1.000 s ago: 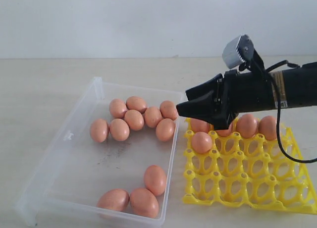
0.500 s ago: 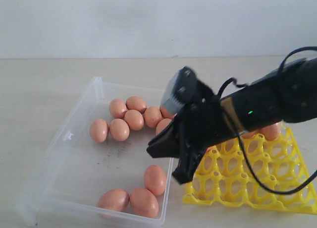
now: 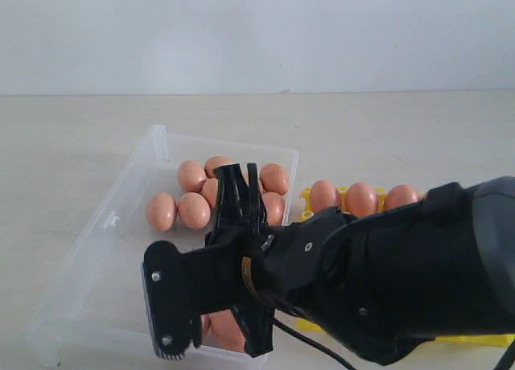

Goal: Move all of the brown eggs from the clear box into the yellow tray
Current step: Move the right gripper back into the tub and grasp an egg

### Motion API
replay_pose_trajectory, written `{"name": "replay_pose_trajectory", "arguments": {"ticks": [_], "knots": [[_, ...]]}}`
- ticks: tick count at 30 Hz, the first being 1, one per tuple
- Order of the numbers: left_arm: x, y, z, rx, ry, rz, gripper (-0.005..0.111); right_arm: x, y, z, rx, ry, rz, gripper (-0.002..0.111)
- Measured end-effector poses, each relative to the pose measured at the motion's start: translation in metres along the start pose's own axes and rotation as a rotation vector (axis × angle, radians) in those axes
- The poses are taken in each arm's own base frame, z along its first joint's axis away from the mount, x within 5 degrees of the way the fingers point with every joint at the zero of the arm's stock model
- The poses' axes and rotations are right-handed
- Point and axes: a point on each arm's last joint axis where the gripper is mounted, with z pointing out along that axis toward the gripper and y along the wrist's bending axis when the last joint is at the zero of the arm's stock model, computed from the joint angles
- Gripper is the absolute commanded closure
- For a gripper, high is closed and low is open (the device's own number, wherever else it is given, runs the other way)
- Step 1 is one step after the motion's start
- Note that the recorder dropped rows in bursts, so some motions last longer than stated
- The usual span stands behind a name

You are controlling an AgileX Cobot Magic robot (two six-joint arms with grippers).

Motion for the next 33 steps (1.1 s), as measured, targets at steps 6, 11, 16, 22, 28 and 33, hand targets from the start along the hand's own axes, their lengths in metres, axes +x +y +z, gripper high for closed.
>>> {"name": "replay_pose_trajectory", "arguments": {"ticks": [6, 11, 16, 22, 28, 33], "knots": [[0.000, 0.000, 0.000, 0.000, 0.000, 0.000, 0.103, 0.009, -0.040, -0.004, -0.018, 0.261, 0.709, 0.104], [0.000, 0.000, 0.000, 0.000, 0.000, 0.000, 0.103, 0.024, -0.060, -0.011, -0.319, 0.398, 1.085, 0.104], [0.000, 0.000, 0.000, 0.000, 0.000, 0.000, 0.103, 0.019, -0.076, -0.019, -0.470, 0.372, 1.221, 0.104], [0.000, 0.000, 0.000, 0.000, 0.000, 0.000, 0.103, 0.013, -0.074, -0.014, -0.531, 0.353, 1.288, 0.080], [0.000, 0.000, 0.000, 0.000, 0.000, 0.000, 0.103, 0.016, -0.057, 0.011, -0.563, 0.440, 1.333, 0.049], [0.000, 0.000, 0.000, 0.000, 0.000, 0.000, 0.103, 0.019, -0.044, 0.028, -0.575, 0.519, 1.387, 0.062]]}}
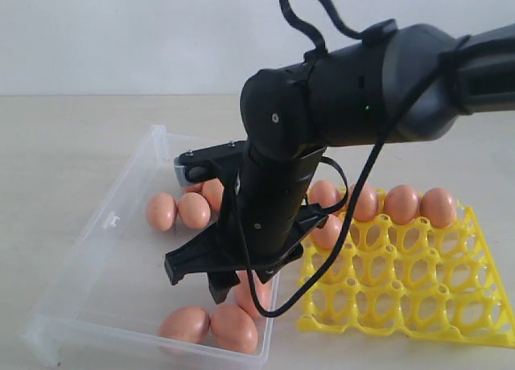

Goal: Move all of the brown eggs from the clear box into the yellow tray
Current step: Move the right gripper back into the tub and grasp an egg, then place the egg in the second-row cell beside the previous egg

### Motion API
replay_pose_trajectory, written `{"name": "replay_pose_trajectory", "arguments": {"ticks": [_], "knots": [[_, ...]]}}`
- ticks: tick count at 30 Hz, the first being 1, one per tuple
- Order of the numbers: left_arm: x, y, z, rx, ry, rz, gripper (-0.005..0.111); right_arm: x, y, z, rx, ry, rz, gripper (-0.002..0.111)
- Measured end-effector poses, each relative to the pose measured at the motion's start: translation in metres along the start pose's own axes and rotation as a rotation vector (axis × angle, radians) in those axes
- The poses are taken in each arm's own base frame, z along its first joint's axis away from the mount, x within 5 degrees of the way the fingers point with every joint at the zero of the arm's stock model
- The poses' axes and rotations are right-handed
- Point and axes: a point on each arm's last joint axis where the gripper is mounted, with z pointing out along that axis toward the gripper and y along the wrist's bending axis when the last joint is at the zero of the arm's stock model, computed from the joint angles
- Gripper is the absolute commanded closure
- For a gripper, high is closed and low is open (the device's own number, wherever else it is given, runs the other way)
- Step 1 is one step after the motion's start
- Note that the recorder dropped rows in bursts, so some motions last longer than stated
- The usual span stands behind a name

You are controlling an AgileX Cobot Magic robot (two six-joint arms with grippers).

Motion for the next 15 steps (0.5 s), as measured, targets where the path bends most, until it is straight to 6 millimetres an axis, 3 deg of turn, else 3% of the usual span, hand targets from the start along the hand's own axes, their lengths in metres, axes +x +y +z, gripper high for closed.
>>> {"name": "replay_pose_trajectory", "arguments": {"ticks": [4, 10, 15], "knots": [[0.000, 0.000, 0.000, 0.000, 0.000, 0.000, 0.103, -0.001, -0.002, 0.014, 0.012, 0.026, 0.021, 0.062], [0.000, 0.000, 0.000, 0.000, 0.000, 0.000, 0.103, -0.006, -0.007, 0.018, 0.059, -0.014, 0.015, 0.062], [0.000, 0.000, 0.000, 0.000, 0.000, 0.000, 0.103, -0.012, -0.008, 0.023, 0.077, -0.030, 0.011, 0.049]]}}
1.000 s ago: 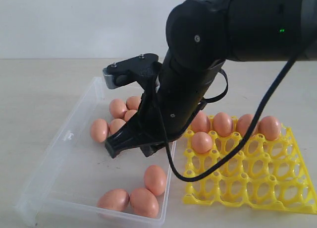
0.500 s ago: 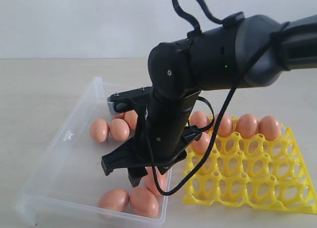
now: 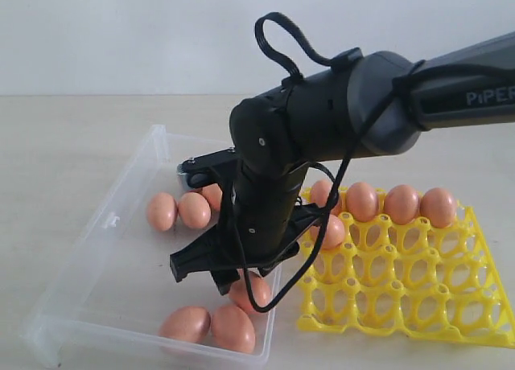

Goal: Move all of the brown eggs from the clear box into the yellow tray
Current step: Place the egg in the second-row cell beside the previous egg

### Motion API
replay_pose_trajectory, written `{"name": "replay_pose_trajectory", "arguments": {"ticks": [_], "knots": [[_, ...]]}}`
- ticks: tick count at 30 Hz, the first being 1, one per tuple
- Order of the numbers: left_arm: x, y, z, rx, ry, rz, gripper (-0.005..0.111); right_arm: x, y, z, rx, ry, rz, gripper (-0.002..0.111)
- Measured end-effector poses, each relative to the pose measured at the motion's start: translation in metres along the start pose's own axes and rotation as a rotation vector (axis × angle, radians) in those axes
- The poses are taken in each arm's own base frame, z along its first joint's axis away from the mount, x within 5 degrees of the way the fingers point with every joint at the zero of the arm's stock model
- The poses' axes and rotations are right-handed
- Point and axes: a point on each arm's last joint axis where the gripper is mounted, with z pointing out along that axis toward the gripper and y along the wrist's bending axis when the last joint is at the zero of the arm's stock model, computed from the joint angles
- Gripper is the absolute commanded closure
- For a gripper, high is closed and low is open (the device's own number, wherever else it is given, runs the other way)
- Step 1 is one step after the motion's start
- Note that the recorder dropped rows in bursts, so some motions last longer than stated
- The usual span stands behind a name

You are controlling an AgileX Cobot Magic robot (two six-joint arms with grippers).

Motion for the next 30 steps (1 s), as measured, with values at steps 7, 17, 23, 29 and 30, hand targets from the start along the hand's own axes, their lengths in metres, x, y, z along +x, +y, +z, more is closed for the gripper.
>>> {"name": "replay_pose_trajectory", "arguments": {"ticks": [7, 17, 23, 29, 30], "knots": [[0.000, 0.000, 0.000, 0.000, 0.000, 0.000, 0.103, -0.005, 0.000, 0.009, 0.023, 0.056, -0.088, 0.049], [0.000, 0.000, 0.000, 0.000, 0.000, 0.000, 0.103, 0.001, -0.006, 0.023, 0.075, 0.147, -0.181, 0.109], [0.000, 0.000, 0.000, 0.000, 0.000, 0.000, 0.103, -0.014, -0.009, 0.018, 0.086, -0.169, -0.226, 0.109], [0.000, 0.000, 0.000, 0.000, 0.000, 0.000, 0.103, -0.001, -0.006, -0.003, -0.059, -0.609, -0.249, 0.109], [0.000, 0.000, 0.000, 0.000, 0.000, 0.000, 0.103, 0.007, -0.006, -0.004, -0.089, -0.681, -0.268, 0.109]]}}
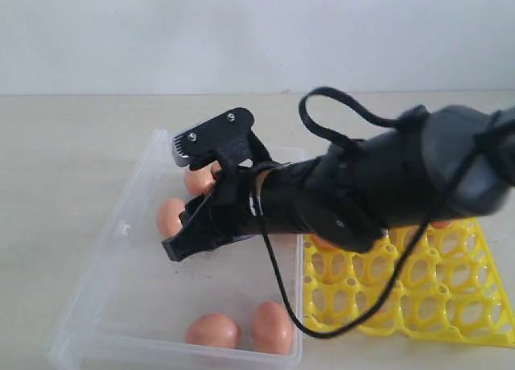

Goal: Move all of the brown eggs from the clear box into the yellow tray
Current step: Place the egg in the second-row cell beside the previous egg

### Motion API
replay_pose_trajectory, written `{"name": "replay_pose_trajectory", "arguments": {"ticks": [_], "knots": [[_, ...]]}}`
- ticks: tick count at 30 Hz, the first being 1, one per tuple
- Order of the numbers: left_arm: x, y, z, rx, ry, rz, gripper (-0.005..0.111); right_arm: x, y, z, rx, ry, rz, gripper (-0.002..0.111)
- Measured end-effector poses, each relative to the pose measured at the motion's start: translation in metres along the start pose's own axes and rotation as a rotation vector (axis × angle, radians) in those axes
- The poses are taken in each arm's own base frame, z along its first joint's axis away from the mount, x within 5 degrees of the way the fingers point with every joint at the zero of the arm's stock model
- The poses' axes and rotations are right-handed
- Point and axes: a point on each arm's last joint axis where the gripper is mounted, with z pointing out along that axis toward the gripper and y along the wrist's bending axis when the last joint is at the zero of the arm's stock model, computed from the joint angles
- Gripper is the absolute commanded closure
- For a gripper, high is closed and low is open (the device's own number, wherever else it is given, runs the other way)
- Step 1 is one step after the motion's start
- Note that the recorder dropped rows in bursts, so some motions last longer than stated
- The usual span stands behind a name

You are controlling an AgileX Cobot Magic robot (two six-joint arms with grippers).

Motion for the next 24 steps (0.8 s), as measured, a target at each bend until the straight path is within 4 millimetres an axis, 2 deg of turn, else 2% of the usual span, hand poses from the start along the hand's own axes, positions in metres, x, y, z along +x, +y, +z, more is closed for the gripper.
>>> {"name": "replay_pose_trajectory", "arguments": {"ticks": [5, 10, 14, 18, 24], "knots": [[0.000, 0.000, 0.000, 0.000, 0.000, 0.000, 0.103, 0.023, 0.003, -0.026, -0.056, -0.292, -0.039, 0.109], [0.000, 0.000, 0.000, 0.000, 0.000, 0.000, 0.103, 0.054, -0.010, -0.059, 0.036, -0.573, 0.052, 0.109], [0.000, 0.000, 0.000, 0.000, 0.000, 0.000, 0.103, 0.083, -0.032, -0.080, 0.240, -0.566, 0.198, 0.109], [0.000, 0.000, 0.000, 0.000, 0.000, 0.000, 0.103, 0.107, -0.052, -0.092, 0.362, -0.504, 0.254, 0.109], [0.000, 0.000, 0.000, 0.000, 0.000, 0.000, 0.103, 0.117, -0.085, -0.102, 0.333, -0.481, 0.242, 0.109]]}}
